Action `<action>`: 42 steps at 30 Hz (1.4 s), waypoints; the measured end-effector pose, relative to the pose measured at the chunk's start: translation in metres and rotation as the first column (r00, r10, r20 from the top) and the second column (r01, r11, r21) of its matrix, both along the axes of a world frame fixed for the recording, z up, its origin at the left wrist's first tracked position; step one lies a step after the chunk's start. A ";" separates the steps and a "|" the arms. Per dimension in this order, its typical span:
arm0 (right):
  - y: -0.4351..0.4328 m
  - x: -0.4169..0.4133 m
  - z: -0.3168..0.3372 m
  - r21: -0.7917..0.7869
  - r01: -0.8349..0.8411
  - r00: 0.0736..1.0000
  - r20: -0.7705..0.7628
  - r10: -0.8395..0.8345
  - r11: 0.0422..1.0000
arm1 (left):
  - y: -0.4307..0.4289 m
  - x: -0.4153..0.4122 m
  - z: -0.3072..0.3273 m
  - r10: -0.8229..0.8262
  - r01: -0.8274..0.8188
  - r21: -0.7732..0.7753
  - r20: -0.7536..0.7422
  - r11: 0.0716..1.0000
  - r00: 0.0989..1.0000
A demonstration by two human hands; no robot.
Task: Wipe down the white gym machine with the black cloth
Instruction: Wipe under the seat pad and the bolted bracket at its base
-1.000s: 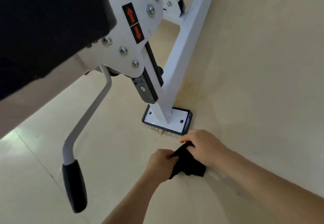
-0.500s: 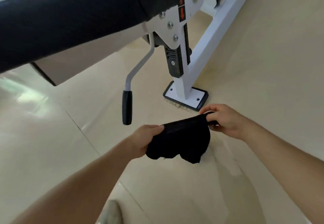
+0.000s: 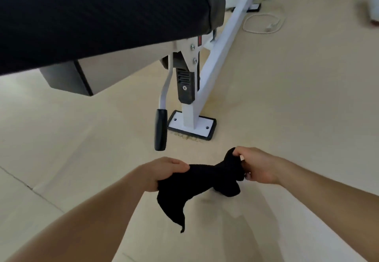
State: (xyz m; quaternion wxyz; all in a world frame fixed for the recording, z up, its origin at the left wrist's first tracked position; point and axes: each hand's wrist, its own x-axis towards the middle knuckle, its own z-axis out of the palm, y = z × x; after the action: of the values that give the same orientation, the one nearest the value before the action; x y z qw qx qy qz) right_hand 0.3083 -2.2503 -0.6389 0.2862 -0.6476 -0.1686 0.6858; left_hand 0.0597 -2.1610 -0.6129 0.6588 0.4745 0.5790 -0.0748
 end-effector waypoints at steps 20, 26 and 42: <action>-0.045 -0.130 0.052 -0.151 -0.510 0.436 0.803 0.405 0.847 | 0.063 -0.057 0.007 -0.607 0.631 0.323 -0.184 0.705 0.773; -0.007 -0.186 0.038 0.328 0.255 0.861 0.352 -0.368 0.910 | 0.063 -0.083 0.036 -0.435 0.480 0.461 -0.208 0.746 0.876; 0.056 -0.250 0.115 0.423 -0.305 0.813 0.582 0.002 0.853 | 0.080 -0.109 0.106 -0.408 0.405 0.438 -0.092 0.803 0.908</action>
State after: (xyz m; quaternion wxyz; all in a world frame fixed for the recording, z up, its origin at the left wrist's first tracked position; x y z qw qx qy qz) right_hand 0.0580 -2.1946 -0.5239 0.3222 -0.7072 -0.4698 0.4187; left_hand -0.0491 -2.0805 -0.5068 0.5024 0.7261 0.4630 -0.0774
